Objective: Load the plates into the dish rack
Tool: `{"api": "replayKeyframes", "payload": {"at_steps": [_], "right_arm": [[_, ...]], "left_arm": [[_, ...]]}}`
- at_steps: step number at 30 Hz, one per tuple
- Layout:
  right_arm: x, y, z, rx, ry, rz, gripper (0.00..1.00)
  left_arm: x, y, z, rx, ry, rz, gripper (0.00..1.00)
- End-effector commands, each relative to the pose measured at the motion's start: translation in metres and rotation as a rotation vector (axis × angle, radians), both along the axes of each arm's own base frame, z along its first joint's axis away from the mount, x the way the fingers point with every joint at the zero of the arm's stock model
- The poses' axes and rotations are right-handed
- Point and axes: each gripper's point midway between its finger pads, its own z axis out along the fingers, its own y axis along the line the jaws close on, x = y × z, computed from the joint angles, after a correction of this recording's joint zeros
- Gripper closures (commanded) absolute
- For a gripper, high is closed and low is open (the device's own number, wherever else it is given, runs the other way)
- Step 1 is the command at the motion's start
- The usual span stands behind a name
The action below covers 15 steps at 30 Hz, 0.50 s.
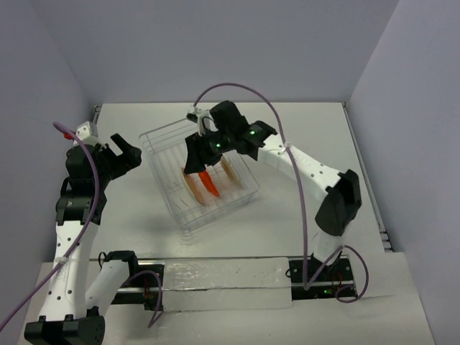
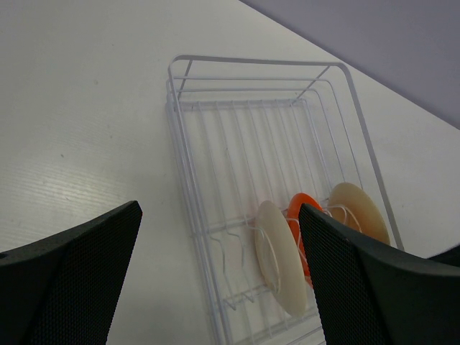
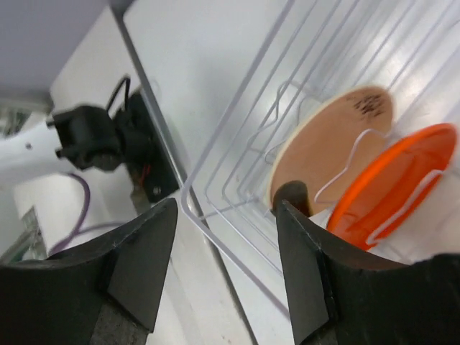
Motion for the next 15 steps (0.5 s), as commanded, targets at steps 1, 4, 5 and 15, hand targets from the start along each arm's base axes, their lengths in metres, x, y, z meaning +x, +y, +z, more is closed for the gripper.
{"api": "replayKeyframes", "payload": {"at_steps": [1, 4, 5, 15], "right_arm": [[0.031, -0.063, 0.084, 0.064, -0.232, -0.353, 0.27], [0.046, -0.127, 0.078, 0.06, -0.185, -0.602, 0.24], [0.05, -0.148, 0.068, 0.049, -0.163, -0.668, 0.24], [0.032, -0.33, -0.031, -0.051, -0.098, -1.38, 0.1]], "left_arm": [[0.002, 0.003, 0.008, -0.006, -0.025, 0.018, 0.01], [0.002, 0.003, 0.007, -0.007, -0.024, 0.017, 0.01], [0.002, 0.003, 0.007, -0.007, -0.021, 0.017, 0.01], [0.003, 0.018, 0.003, 0.024, -0.002, 0.097, 0.01]]}}
